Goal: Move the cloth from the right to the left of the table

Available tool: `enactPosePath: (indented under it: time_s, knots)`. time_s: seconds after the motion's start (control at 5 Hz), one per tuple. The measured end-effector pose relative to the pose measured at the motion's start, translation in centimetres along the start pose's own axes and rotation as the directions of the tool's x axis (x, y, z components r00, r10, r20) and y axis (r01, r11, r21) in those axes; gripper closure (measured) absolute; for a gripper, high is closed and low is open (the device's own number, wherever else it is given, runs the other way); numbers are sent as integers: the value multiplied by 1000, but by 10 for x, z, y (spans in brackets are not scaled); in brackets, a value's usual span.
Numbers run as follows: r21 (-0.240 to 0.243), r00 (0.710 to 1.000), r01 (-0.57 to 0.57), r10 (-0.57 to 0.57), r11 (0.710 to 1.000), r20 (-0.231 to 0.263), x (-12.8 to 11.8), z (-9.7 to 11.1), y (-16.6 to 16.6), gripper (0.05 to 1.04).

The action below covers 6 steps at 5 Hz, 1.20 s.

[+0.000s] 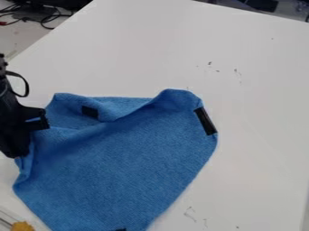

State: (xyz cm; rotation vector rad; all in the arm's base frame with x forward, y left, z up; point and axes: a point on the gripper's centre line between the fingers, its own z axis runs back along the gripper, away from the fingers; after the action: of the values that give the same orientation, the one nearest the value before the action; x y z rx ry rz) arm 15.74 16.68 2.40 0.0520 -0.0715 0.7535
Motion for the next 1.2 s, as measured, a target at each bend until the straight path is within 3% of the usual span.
enactPosePath:
  time_s: [0.2, 0.4, 0.6, 0.8, 1.0, 1.2]
  knots:
    - [-6, 1000, 4, -4, 1000, -14, -2, -4, -1, 491]
    - [25, 999, -12, 13, 1000, -38, -6, -4, 1, 189]
    - [126, 999, 8, -3, 992, -35, -10, 21, -3, 76]
    - [222, 997, 75, -75, 972, -8, -5, 51, -12, 81]
    - [259, 988, 147, -154, 955, 7, 6, 70, -29, 83]
    - [213, 955, 283, -294, 935, 23, 18, 74, -64, 83]
